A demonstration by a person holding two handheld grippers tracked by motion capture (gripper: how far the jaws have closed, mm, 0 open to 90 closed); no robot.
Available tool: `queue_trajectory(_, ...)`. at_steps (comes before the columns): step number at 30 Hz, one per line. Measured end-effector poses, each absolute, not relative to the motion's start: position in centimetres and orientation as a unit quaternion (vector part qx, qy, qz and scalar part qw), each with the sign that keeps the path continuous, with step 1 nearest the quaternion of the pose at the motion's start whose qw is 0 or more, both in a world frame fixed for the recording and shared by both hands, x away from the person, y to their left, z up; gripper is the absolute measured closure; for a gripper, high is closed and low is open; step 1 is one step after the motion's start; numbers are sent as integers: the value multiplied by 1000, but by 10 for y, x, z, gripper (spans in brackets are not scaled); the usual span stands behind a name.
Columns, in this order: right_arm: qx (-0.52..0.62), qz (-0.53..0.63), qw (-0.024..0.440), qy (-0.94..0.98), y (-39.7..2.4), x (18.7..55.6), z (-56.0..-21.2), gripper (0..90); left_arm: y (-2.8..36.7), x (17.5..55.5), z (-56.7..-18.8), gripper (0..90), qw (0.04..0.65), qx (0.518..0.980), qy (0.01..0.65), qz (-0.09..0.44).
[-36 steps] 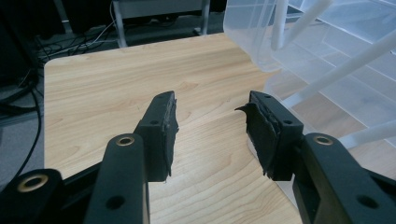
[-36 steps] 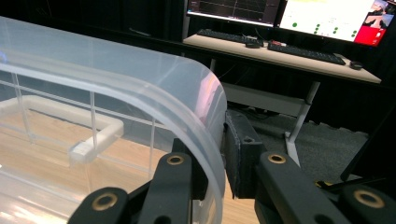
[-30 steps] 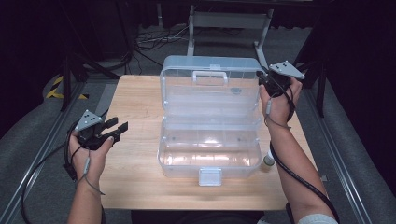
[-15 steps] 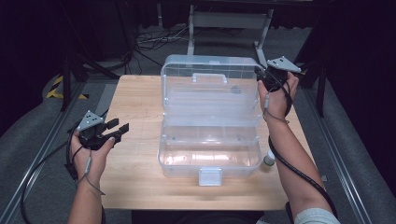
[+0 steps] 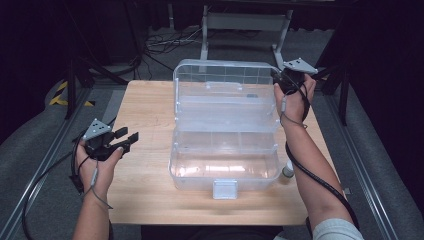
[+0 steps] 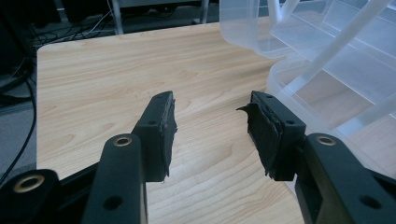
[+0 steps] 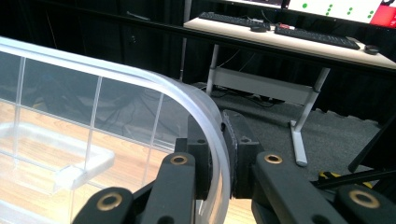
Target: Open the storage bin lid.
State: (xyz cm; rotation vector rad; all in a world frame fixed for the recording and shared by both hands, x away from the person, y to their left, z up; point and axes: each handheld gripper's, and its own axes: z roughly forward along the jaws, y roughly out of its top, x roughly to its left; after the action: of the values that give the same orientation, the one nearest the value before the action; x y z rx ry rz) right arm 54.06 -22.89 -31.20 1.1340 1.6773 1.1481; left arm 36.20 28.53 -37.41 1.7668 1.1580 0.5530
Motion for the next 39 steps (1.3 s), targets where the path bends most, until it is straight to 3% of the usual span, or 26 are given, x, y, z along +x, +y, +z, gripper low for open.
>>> queue_trajectory(39,456,438,340,696,-235,578,-324,814,282,366,-382,519,455,724,473,212)
